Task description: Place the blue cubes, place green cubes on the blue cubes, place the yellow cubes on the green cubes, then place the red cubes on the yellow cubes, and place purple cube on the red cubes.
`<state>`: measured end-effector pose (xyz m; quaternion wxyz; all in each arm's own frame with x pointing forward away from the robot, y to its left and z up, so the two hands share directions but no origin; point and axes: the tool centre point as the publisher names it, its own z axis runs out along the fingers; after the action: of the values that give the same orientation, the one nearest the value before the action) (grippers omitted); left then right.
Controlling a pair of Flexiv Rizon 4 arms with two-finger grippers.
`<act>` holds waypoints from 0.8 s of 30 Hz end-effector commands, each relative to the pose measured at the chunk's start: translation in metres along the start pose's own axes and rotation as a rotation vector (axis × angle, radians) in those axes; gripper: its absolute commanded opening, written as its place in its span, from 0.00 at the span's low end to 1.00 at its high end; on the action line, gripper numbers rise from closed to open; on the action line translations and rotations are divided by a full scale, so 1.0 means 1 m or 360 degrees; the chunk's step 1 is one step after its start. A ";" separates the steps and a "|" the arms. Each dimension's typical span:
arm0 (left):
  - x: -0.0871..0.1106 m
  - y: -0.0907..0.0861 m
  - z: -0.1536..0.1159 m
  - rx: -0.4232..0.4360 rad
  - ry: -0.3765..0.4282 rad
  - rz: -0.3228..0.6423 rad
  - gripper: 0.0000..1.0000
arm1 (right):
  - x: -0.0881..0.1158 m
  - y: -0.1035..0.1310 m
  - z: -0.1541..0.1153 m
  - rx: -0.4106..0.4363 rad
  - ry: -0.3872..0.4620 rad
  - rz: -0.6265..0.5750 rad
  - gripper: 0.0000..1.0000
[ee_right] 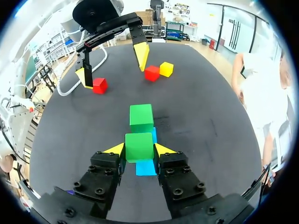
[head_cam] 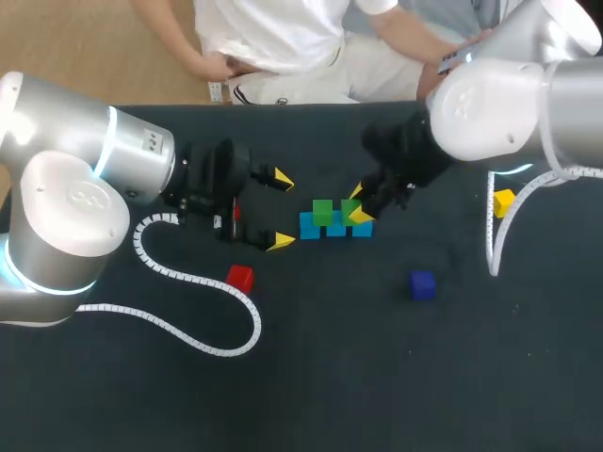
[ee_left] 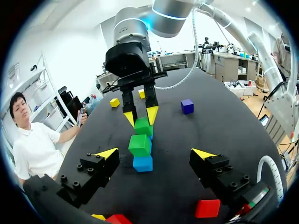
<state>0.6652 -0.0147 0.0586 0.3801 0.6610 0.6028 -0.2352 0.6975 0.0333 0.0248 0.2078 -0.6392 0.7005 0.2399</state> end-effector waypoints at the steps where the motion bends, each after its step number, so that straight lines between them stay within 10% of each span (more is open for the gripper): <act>1: 0.002 -0.001 0.000 -0.0004 -0.0010 0.0005 1.00 | 0.000 -0.002 0.000 0.0001 0.0005 0.0002 0.00; 24: 0.002 -0.001 0.000 -0.0004 -0.0010 0.0005 1.00 | 0.003 -0.004 -0.001 0.0012 0.0006 0.0001 0.00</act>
<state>0.6652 -0.0147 0.0586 0.3801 0.6610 0.6028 -0.2352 0.7009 0.0303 0.0234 0.2085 -0.6388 0.7020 0.2361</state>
